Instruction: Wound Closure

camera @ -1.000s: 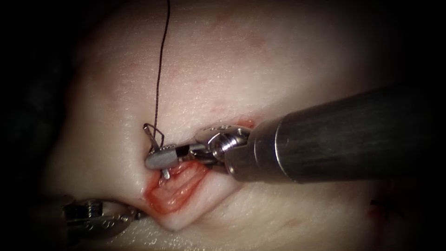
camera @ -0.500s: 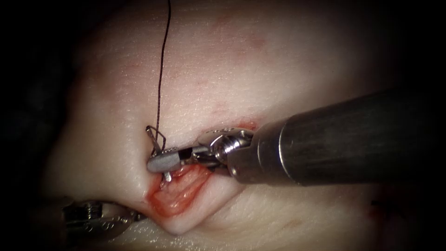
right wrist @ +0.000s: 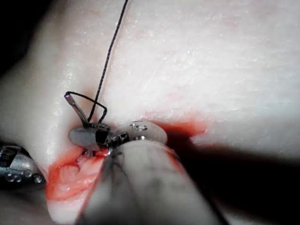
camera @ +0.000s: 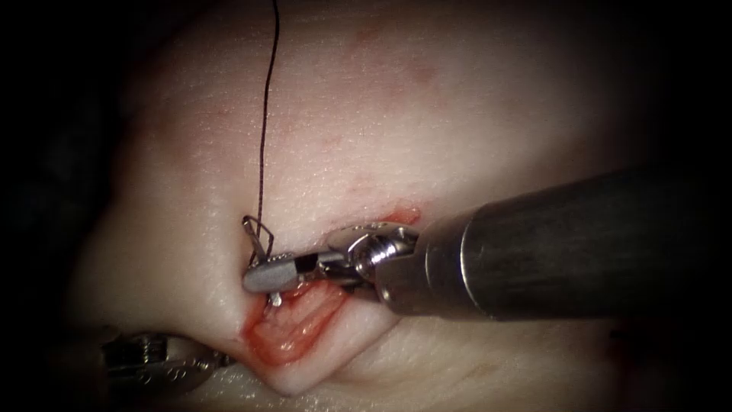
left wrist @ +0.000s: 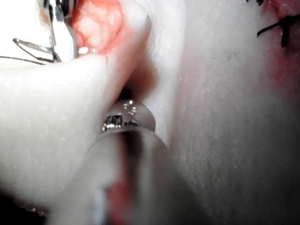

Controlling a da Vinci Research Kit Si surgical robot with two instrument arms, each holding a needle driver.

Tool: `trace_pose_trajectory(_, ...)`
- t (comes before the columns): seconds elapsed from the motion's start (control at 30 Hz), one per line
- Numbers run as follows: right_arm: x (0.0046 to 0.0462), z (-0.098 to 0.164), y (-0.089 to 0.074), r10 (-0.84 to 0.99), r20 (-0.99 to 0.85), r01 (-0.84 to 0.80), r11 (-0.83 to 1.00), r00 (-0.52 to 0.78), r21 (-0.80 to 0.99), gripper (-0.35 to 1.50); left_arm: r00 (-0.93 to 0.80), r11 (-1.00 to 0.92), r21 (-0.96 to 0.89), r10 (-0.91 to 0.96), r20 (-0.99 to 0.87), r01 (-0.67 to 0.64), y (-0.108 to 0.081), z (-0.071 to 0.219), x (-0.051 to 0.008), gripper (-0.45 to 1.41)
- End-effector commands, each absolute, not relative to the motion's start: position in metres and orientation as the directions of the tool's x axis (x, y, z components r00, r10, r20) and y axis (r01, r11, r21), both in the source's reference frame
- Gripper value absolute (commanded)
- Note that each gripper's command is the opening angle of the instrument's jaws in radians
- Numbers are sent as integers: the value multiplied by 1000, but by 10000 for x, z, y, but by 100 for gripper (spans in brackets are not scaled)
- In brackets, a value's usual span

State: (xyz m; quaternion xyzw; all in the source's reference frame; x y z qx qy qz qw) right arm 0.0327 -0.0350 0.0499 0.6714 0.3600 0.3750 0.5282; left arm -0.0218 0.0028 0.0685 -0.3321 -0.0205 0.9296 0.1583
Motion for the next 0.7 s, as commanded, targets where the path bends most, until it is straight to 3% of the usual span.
trace_pose_trajectory(0.03, 334, 503, -356, 879, 128, 88, -188, 460, 978, -35, -728, -949, -147, 310, -611, -280, 21, 691, -225, -45)
trace_pose_trajectory(0.7, 342, 562, -255, 951, -59, 79, 37, 305, 996, -35, -727, -965, -128, 257, -636, -229, -36, 580, -239, -45)
